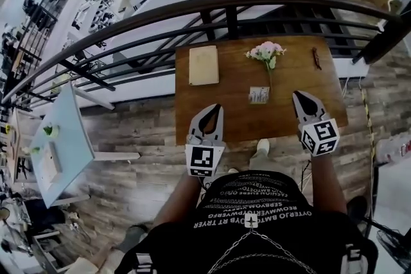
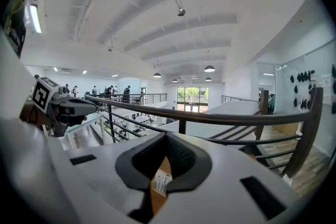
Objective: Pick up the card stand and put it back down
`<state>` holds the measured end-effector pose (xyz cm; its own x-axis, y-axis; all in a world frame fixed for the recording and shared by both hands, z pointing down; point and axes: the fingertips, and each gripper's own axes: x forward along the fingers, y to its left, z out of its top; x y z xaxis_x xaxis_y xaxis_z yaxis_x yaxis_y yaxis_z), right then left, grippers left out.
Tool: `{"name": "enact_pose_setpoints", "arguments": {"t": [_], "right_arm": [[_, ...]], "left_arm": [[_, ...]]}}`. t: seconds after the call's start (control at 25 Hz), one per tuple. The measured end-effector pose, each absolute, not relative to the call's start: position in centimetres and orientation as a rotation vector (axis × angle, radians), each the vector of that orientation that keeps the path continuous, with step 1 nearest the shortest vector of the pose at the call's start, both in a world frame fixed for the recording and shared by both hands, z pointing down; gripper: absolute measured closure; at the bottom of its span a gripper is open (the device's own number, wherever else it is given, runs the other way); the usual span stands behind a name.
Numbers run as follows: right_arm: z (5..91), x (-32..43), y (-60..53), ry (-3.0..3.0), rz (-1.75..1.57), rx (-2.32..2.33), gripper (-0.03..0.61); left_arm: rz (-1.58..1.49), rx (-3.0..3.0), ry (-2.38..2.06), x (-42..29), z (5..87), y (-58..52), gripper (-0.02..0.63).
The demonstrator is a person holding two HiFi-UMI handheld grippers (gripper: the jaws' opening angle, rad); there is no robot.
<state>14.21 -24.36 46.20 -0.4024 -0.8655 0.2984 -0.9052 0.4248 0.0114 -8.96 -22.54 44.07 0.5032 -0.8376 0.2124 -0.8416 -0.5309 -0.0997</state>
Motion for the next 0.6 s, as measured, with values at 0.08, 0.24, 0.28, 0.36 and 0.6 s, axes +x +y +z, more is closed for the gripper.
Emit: {"name": "enact_pose_setpoints", "arguments": {"t": [0.08,0.24,0.28,0.36,0.6], "right_arm": [[46.0,14.1,-23.4,-2.410,0.217,1.546,0.563],[45.7,13.4,-21.3,-2.384,0.207,1.531,0.563],[45.6,13.2,-20.8,-2.377,0.209,1.532,0.563],[45.3,12.9,-19.7,-2.363,0.213,1.535,0.563],[43.7,12.2,-18.2,-2.351,0.184,1.518,0.563]], "left_arm": [[0.361,2.712,-1.505,-9.2,44.2,-22.0,0.586],[0.328,2.702,-1.499,-10.3,44.8,-21.0,0.586],[0.324,2.693,-1.489,-10.6,45.1,-20.8,0.586],[0.306,2.673,-1.468,-11.0,45.6,-20.4,0.586],[0.256,2.671,-1.430,-10.4,45.1,-19.9,0.586]]}}
